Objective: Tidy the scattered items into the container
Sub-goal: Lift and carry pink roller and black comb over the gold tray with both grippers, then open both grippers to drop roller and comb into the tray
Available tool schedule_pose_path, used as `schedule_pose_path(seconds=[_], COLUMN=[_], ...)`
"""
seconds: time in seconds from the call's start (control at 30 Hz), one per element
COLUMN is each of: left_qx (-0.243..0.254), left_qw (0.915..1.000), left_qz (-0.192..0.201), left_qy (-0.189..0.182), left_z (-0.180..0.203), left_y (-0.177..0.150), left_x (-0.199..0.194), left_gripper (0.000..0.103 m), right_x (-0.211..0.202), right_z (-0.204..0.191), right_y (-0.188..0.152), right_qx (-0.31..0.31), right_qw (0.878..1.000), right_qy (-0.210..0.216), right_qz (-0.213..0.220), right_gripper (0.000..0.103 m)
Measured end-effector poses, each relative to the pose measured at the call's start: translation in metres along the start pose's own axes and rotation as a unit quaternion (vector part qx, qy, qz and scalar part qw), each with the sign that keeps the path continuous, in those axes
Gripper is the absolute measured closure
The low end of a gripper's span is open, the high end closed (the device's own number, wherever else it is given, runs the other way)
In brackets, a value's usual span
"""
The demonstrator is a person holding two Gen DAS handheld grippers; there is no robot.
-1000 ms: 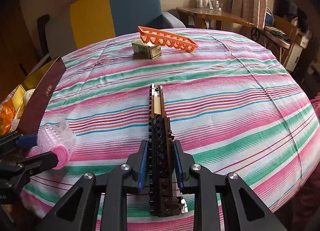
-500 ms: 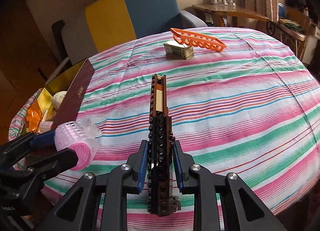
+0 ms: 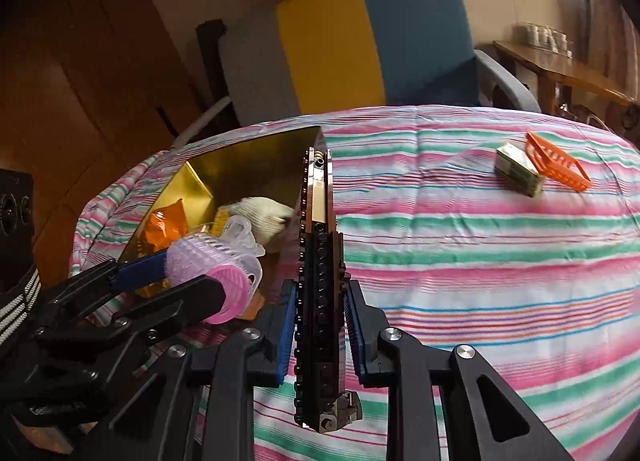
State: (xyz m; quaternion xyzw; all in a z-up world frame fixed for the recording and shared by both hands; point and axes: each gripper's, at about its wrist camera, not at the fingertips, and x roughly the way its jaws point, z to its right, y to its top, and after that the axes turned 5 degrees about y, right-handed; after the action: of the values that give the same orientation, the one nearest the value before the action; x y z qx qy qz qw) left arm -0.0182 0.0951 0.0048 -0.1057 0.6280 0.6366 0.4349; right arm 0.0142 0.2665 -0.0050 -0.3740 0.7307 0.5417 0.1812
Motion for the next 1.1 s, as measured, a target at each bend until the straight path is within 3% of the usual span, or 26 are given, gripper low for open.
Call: schedule_pose_path(seconds=[0.2, 0.4, 0.6, 0.77, 0.9, 1.1], left_qx=[-0.035, -0.043, -0.052, -0.059, -0.066, -0.081], left_qw=[0.9981, 0.996, 0.9958, 0.9951, 0.9946, 0.9924], left_qz=[0.012, 0.001, -0.015, -0.016, -0.012, 0.007], left_qy=[0.049, 0.079, 0.074, 0.077, 0.079, 0.092], left_z=[-0.056, -0.091, -0.106, -0.105, -0.101, -0.098], left_y=[0.013, 0.022, 0.027, 0.031, 0.033, 0.035], left_x=[0.0, 0.021, 0.042, 0.047, 0.043, 0.026], left_gripper=[0.039, 0.039, 0.038, 0.038, 0.035, 0.034], right_x=[0.04, 0.084, 0.114, 0.107, 0.088, 0.057], right_z=[-0.041, -0.061, -0.055, -0.047, -0.045, -0.022], right_y=[0.028, 0.043, 0.053, 0.049, 0.046, 0.037], right_qx=[-0.028, -0.022, -0.003, 0.014, 0.014, 0.039], right_qw=[0.999, 0.997, 0.996, 0.996, 0.996, 0.997], right_qy=[0.039, 0.049, 0.048, 0.055, 0.064, 0.061], right_qz=[-0.019, -0.05, -0.077, -0.07, -0.056, -0.027], right_gripper=[0.079, 0.079, 0.076, 0.074, 0.06, 0.05])
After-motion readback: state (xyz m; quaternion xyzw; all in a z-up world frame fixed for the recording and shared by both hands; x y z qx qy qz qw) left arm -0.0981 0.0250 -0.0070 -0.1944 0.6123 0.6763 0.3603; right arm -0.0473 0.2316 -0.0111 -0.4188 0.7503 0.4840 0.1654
